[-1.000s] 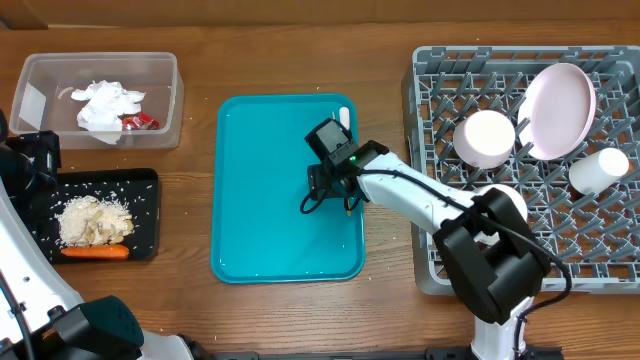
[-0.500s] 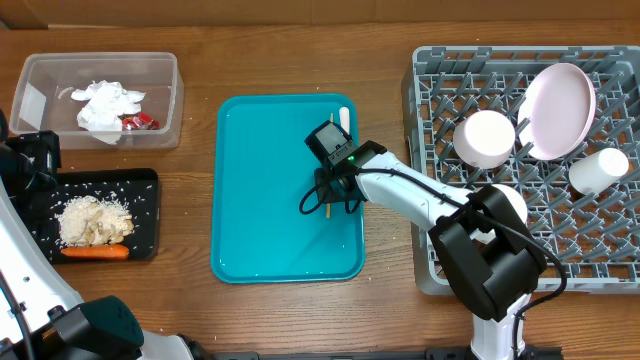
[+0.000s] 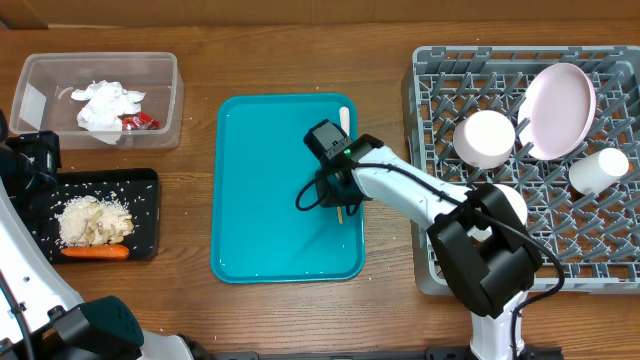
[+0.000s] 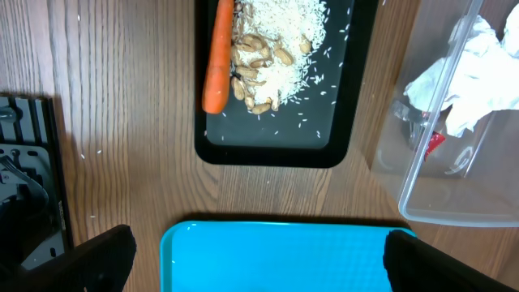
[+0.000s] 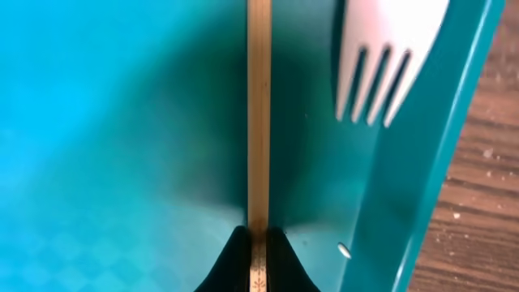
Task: Sort waste into correct bins and load items into the dishwasher rack
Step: 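Grasp the wooden chopsticks with the right gripper, then carry the chopsticks right and drop them into the rack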
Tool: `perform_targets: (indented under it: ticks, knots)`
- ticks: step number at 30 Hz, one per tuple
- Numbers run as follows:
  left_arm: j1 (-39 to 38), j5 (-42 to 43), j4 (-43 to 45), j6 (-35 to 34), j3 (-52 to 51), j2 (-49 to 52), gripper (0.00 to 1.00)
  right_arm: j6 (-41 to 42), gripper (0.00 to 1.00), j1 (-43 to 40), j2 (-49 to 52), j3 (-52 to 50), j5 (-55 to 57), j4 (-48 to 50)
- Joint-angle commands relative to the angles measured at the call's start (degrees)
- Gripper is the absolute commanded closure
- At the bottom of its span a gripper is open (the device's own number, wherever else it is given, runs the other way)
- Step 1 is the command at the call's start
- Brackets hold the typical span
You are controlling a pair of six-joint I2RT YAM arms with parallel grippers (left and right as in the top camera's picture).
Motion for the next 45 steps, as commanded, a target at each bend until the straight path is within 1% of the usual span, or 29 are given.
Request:
perform_targets:
  ticks: [1, 5, 8, 11, 12, 13, 14, 16, 18, 23, 29, 30, 31, 32, 33, 34, 36, 38, 40, 43, 45]
  knots:
    - [0.0, -0.4, -0.1, 0.7, 0.1, -0.1, 0.00, 0.6, 0.96, -0.1, -0.1, 9.7, -0.8, -6.4]
    - [0.0, -0.4, -0.1, 0.7, 0.1, -0.1, 0.00, -0.5, 0.96, -2.2, -4.1, 20.3, -0.7, -15.4]
    - [0.0, -0.4, -0.1, 0.7, 0.1, -0.1, 0.00, -2.7, 0.96, -5.4, -7.4, 23.9, -0.7, -19.7]
    - [0.0, -0.4, -0.1, 0.7, 0.1, -0.1, 0.00, -5.0, 0.96, -9.6, -10.8, 24.7, 0.6, -21.9]
    - [0.0, -0.4, -0.1, 0.7, 0.1, -0.1, 0.00, -5.0, 0.96, -13.4, -12.8, 24.7, 2.3, -23.2]
    - [0.0, -0.4, -0.1, 0.7, 0.1, -0.1, 0.00, -5.6, 0.96, -15.4, -13.6, 24.7, 2.5, -23.8]
    - [0.0, -0.4, -0.1, 0.7, 0.1, -0.1, 0.00, -11.2, 0.96, -20.5, -14.8, 24.7, 0.5, -24.4]
    - [0.0, -0.4, -0.1, 0.7, 0.1, -0.1, 0.00, -19.0, 0.96, -25.3, -14.9, 24.7, -2.8, -24.7]
    - [0.0, -0.4, -0.1, 0.7, 0.1, -0.1, 0.00, -22.8, 0.96, -28.7, -14.6, 24.1, -4.0, -24.8]
    - [0.0, -0.4, -0.1, 0.7, 0.1, -0.1, 0.00, -25.0, 0.96, -34.6, -14.3, 18.9, -7.5, -21.6]
    - [0.0, -0.4, -0.1, 0.7, 0.1, -0.1, 0.00, -25.4, 0.96, -34.7, -14.2, 9.5, -11.3, -13.0]
    - [0.0, -0.4, -0.1, 0.7, 0.1, -0.1, 0.00, -25.4, 0.92, -34.6, -14.2, 7.8, -11.6, -11.6]
    - [0.0, -0.4, -0.1, 0.7, 0.1, -0.1, 0.00, -25.3, 0.81, -34.6, -14.2, 7.0, -11.7, -11.0]
    - [0.0, -0.4, -0.1, 0.7, 0.1, -0.1, 0.00, -25.1, 0.60, -34.6, -14.2, 6.1, -11.7, -10.3]
    - [0.0, -0.4, -0.1, 0.7, 0.1, -0.1, 0.00, -24.7, 0.42, -34.6, -14.2, 5.9, -11.7, -10.2]
    - [0.0, -0.4, -0.1, 0.7, 0.1, -0.1, 0.00, -23.7, 0.28, -34.6, -14.2, 5.9, -11.7, -10.3]
    - [0.0, -0.4, -0.1, 0.7, 0.1, -0.1, 0.00, -22.4, 0.25, -34.6, -14.2, 6.3, -11.6, -10.5]
    - [0.0, -0.4, -0.1, 0.7, 0.1, -0.1, 0.00, -20.8, 0.25, -34.6, -14.3, 7.8, -12.2, -12.1]
    - [0.0, -0.4, -0.1, 0.7, 0.1, -0.1, 0.00, -20.8, 0.26, -33.9, -15.1, 10.9, -14.4, -14.9]
    - [0.0, -0.4, -0.1, 0.7, 0.1, -0.1, 0.00, -17.8, 0.25, -31.3, -17.2, 13.9, -15.4, -15.9]
    - [0.0, -0.4, -0.1, 0.7, 0.1, -0.1, 0.00, -15.8, 0.25, -28.5, -18.5, 14.4, -17.6, -14.3]
